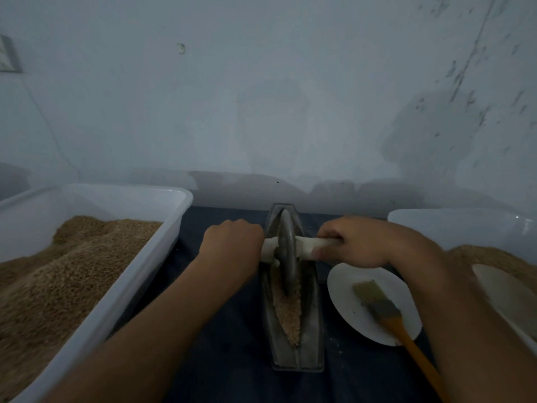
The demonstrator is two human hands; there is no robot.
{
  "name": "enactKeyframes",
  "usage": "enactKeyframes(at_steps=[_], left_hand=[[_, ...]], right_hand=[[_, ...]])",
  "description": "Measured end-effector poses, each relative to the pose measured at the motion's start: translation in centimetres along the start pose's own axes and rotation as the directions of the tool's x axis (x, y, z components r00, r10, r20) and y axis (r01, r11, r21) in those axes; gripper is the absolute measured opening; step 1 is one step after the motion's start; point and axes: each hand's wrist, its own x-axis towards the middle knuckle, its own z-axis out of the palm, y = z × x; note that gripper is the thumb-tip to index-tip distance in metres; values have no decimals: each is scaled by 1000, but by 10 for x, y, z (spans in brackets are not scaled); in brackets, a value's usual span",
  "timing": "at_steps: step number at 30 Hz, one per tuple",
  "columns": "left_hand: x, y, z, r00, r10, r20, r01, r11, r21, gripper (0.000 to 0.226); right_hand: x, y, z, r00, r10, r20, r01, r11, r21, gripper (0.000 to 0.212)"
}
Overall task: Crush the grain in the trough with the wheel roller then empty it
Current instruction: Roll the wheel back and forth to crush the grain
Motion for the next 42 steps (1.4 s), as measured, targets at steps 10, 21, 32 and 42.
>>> enactKeyframes(at_steps=[10,21,32,42], left_hand=[[37,-10,54,954,77,-289,-116,986,-121,71],[9,5,10,989,-64,-135,52,995,-86,22],[-34,5,-29,997,47,67,-53,995,87,30],[-11,1,-12,998,66,-12,-66,997,-35,26]], right_hand=[[35,13,34,884,10,-468,-48,996,-69,34],[11,7,7,985,24,-173,-17,999,39,29],[-37,-32,-21,998,-54,22,55,997,-52,49],[-11,-4,-5,999,9,48,-7,999,-46,38]])
